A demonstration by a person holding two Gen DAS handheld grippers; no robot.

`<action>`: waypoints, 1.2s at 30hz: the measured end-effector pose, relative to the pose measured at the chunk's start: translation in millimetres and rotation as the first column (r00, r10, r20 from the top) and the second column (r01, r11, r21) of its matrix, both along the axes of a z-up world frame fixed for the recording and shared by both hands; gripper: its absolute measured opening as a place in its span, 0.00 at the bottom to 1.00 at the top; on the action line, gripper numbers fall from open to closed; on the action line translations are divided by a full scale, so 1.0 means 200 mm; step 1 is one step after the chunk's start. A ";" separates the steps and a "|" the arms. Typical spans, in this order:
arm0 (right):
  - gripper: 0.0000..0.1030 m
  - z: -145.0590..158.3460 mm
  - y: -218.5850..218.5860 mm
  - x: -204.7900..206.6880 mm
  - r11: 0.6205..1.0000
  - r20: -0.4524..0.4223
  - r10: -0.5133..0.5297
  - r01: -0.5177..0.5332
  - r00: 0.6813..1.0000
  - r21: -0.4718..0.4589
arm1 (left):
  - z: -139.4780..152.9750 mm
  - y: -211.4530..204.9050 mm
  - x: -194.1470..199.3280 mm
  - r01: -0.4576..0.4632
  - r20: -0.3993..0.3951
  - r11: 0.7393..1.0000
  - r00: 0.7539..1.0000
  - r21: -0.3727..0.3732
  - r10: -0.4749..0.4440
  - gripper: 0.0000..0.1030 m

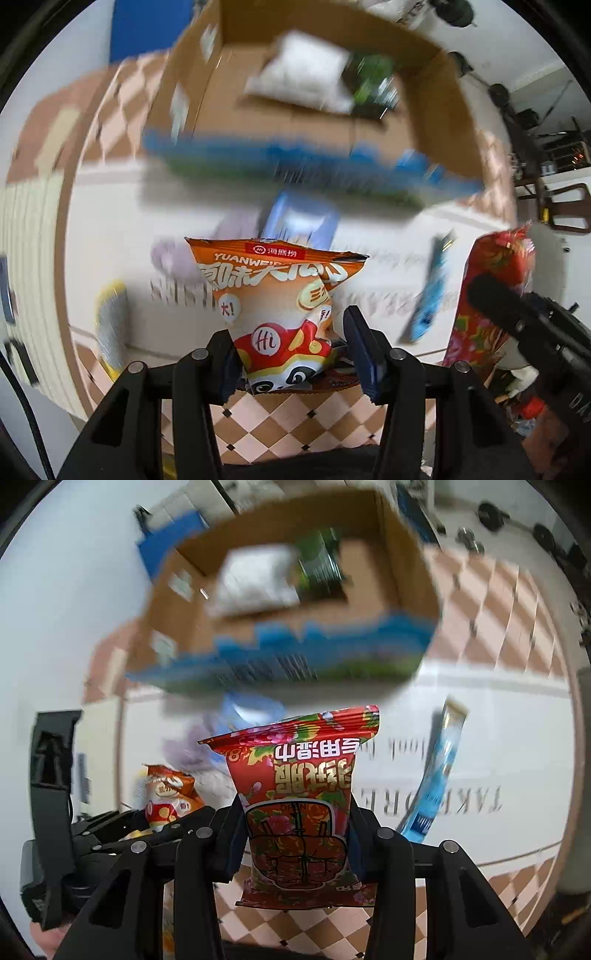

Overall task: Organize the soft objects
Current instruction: 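Carry orange seed bag with left tool while right carries red bag into box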

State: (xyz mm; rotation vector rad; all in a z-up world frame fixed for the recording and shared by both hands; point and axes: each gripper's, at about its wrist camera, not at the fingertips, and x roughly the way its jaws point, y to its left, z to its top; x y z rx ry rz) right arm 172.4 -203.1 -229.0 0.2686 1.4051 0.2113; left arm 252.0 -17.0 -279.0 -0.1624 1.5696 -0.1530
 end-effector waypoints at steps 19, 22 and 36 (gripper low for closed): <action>0.46 -0.40 0.01 1.57 0.947 -0.081 -0.026 -0.002 0.996 -0.321 | -0.37 0.10 1.30 0.098 -0.122 0.971 0.990 0.219 -0.072 0.47; 0.46 -0.46 0.04 1.65 0.935 -0.094 -0.025 -0.010 0.995 -0.355 | -0.42 0.12 1.34 0.104 -0.133 0.970 0.988 0.220 -0.076 0.47; 0.83 -0.66 0.06 1.82 0.937 -0.157 -0.053 -0.004 0.986 -0.348 | -0.36 0.21 1.45 0.049 -0.100 0.991 0.994 0.121 -0.037 0.78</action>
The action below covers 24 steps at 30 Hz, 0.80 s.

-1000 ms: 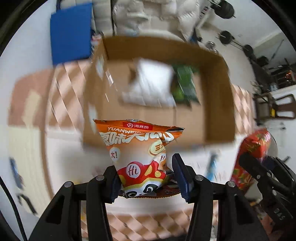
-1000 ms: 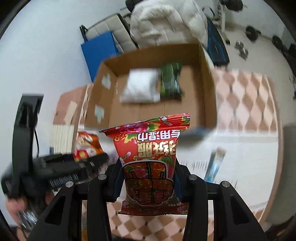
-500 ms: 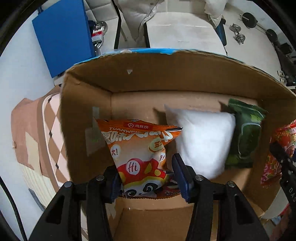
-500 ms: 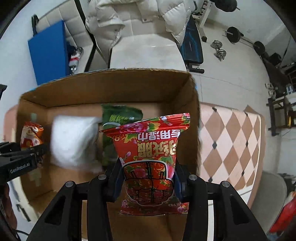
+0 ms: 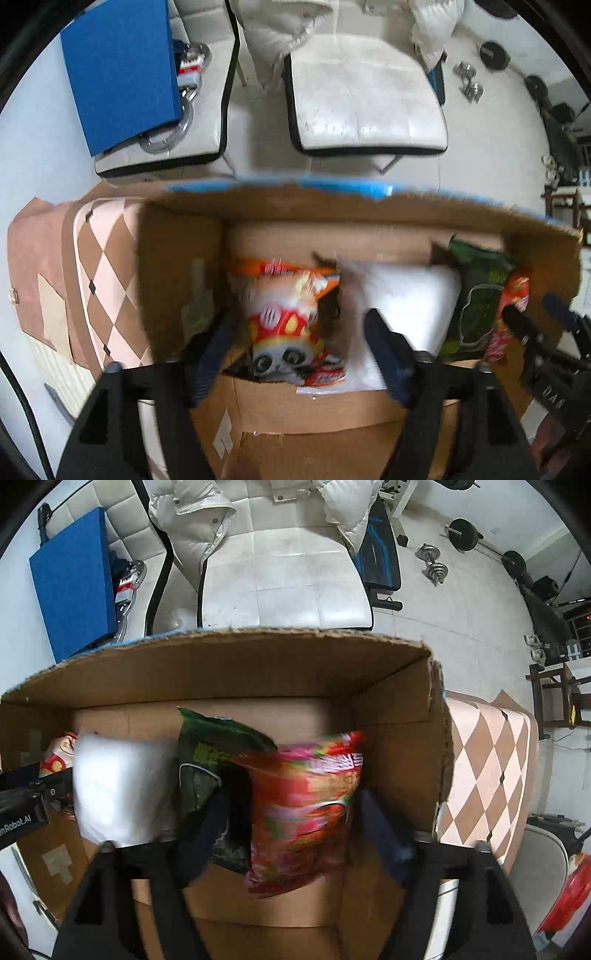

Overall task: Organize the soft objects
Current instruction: 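Carry orange seed bag with left tool while right carries red bag into box, then carry yellow scrubber with left tool while right carries dog tissue pack into box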

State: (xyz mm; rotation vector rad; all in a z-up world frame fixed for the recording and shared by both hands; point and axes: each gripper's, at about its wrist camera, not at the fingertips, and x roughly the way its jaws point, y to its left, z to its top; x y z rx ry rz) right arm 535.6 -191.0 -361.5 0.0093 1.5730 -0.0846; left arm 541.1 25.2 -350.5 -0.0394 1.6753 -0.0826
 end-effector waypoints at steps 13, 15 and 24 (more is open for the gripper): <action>1.00 0.14 0.00 -0.20 0.996 0.030 -0.015 0.012 0.999 0.083 | 0.23 0.07 -0.20 -0.043 0.094 0.997 0.994 -0.066 0.049 0.99; 1.00 0.15 0.00 -0.25 0.996 0.029 -0.018 0.015 0.999 0.086 | 0.26 0.07 -0.24 -0.051 0.100 0.995 0.993 -0.089 0.060 0.99; 1.00 0.41 0.04 -0.49 0.998 0.099 0.050 -0.053 0.994 0.025 | 0.54 0.00 -0.47 -0.015 0.223 0.996 0.974 -0.085 0.034 0.99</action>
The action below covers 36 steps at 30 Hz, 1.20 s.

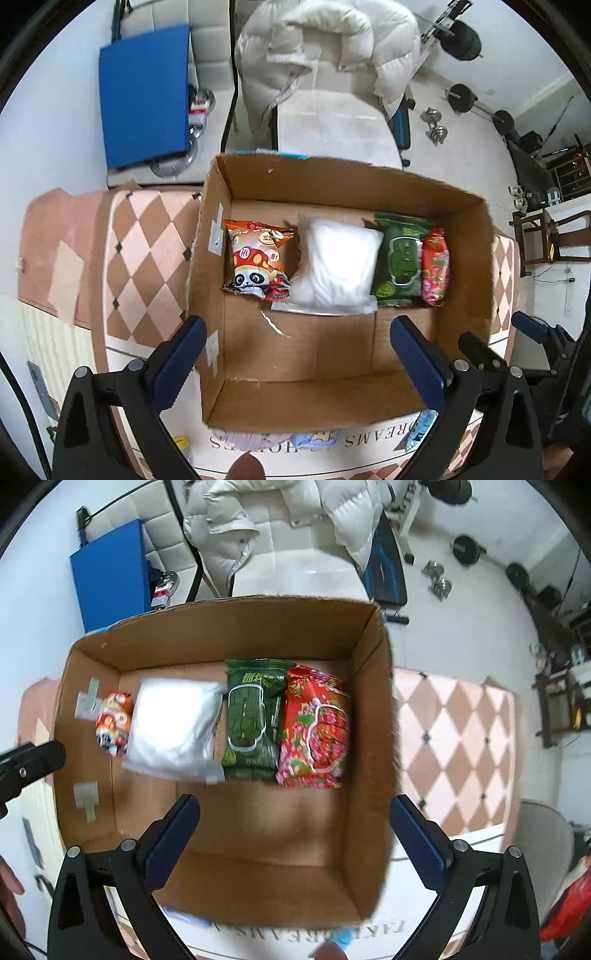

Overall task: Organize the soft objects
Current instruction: 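Carry yellow scrubber with left tool while right carries dog tissue pack into box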

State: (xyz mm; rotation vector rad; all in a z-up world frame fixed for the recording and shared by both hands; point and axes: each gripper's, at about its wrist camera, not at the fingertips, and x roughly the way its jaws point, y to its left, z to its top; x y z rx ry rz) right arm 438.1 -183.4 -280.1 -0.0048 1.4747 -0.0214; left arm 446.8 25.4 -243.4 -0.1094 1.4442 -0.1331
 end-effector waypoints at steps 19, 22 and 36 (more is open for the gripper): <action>1.00 -0.09 0.21 -0.90 0.969 -0.071 0.093 -0.074 0.993 0.237 | -0.27 0.62 -1.14 -0.307 -0.101 0.947 0.943 0.091 0.316 0.99; 1.00 -0.32 0.31 -0.90 0.965 -0.141 0.065 -0.027 0.988 0.262 | -0.49 0.76 -1.29 -0.386 -0.171 0.916 0.901 0.105 0.399 0.99; 0.93 -0.75 0.53 -0.78 0.987 -0.203 -0.074 0.101 0.976 0.123 | -0.91 0.84 -1.33 -0.409 -0.295 0.908 0.860 0.092 0.417 0.99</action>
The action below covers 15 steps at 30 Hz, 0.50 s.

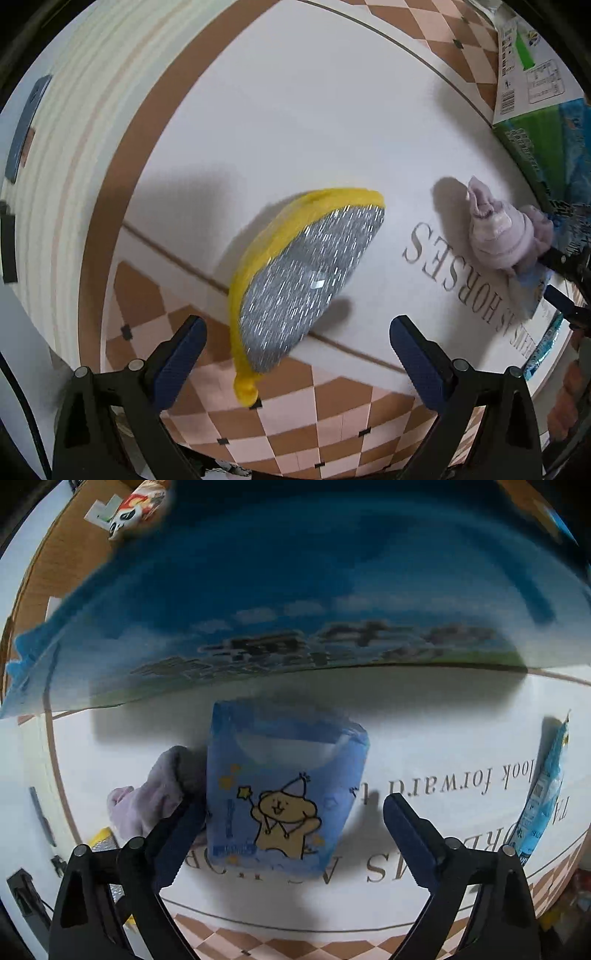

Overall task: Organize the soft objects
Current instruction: 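Carry yellow scrubber with left tool while right carries dog tissue pack into box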

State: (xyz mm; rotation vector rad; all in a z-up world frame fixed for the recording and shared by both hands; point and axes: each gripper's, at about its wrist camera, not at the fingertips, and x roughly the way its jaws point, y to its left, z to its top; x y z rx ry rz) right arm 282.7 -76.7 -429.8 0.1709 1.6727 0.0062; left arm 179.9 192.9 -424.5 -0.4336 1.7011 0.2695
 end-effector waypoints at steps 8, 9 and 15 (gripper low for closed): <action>0.71 -0.05 0.05 -0.09 0.987 -0.031 0.149 -0.151 0.988 -0.063 | -0.09 -0.05 0.07 0.007 -0.026 1.000 1.000 -0.019 -0.008 0.99; 0.71 -0.05 0.03 -0.12 0.984 -0.042 0.160 -0.163 0.986 -0.068 | -0.10 -0.07 0.07 0.013 -0.030 1.000 0.999 -0.027 -0.014 0.99; 0.66 -0.08 -0.16 -0.31 0.988 -0.073 0.142 -0.146 0.987 -0.052 | -0.13 -0.19 0.05 0.070 -0.047 0.997 0.997 0.040 -0.068 0.79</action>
